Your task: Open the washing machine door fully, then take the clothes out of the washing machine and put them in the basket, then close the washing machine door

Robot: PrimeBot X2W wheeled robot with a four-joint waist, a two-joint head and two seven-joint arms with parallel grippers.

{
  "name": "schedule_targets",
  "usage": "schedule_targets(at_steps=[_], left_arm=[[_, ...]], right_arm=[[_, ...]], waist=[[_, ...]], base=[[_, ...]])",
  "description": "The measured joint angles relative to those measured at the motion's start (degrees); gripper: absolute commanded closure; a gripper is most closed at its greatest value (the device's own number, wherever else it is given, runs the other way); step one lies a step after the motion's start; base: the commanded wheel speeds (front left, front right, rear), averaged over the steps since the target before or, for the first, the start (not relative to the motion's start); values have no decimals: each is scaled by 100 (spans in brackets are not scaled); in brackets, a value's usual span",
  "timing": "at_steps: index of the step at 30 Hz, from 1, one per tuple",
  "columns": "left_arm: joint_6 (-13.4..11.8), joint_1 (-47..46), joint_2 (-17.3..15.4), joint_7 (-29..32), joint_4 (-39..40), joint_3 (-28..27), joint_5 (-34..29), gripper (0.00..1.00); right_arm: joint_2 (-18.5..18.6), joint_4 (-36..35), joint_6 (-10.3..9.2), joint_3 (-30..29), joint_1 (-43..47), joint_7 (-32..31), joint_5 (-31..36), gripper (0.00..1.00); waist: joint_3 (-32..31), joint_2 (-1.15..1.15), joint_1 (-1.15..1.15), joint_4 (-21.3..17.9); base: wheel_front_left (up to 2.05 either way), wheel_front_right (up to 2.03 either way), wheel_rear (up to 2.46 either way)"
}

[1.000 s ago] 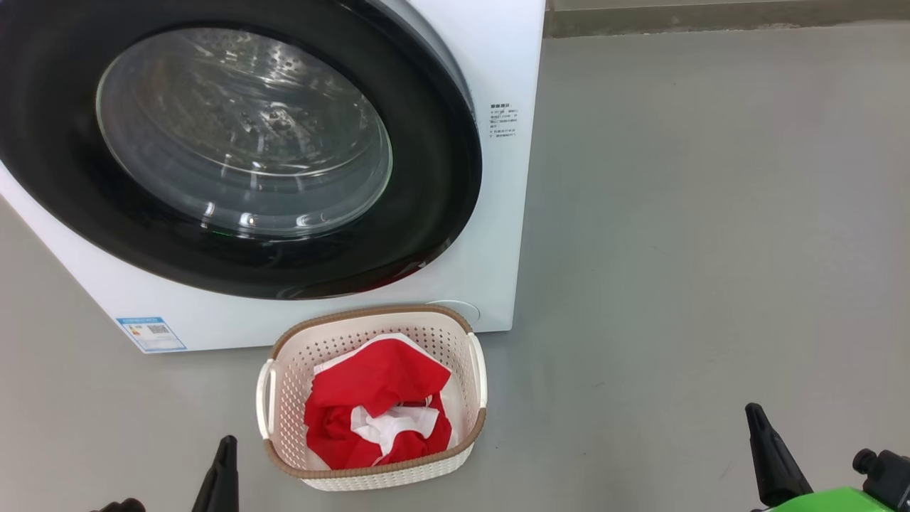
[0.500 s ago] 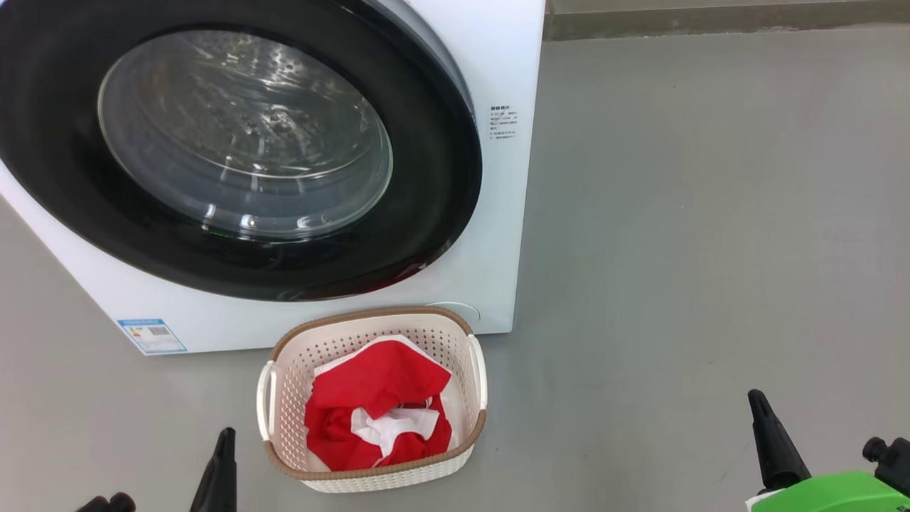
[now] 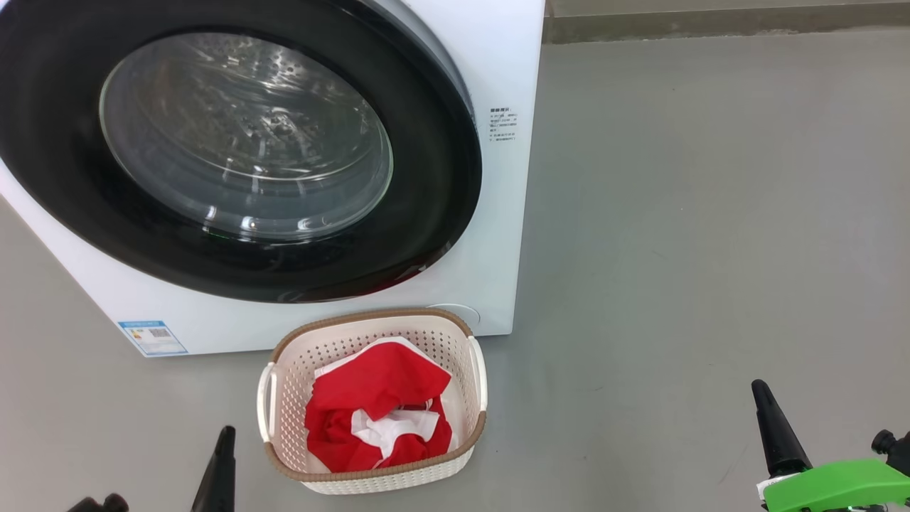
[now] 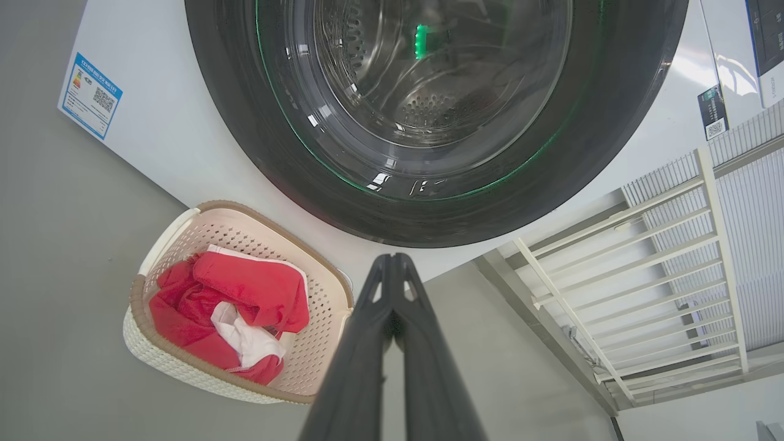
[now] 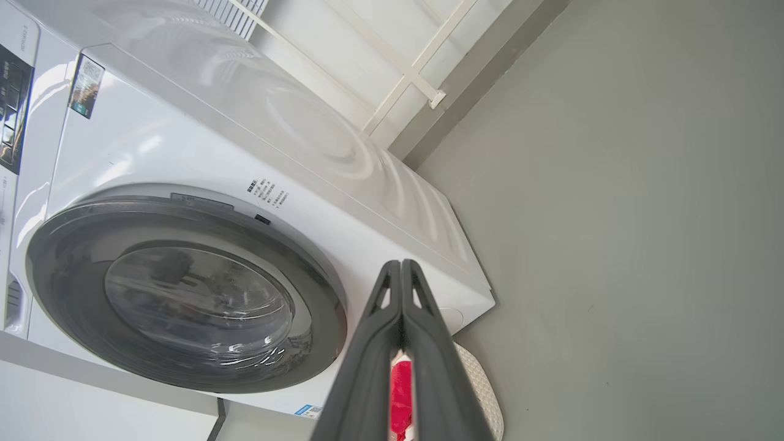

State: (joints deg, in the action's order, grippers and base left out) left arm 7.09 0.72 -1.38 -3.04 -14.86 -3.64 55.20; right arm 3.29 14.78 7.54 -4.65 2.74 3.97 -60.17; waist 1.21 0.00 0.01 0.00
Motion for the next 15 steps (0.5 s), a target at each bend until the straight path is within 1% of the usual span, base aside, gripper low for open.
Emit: schedule_targets(at_steps=[15], left_arm=[[0,-127,-3,254,-13,-21,1001,100]], right_arm=[[-8,13,0,-36,-109,-263,-844,100]], waist=[[-29,0,0,0]], base=[[0,0,0]])
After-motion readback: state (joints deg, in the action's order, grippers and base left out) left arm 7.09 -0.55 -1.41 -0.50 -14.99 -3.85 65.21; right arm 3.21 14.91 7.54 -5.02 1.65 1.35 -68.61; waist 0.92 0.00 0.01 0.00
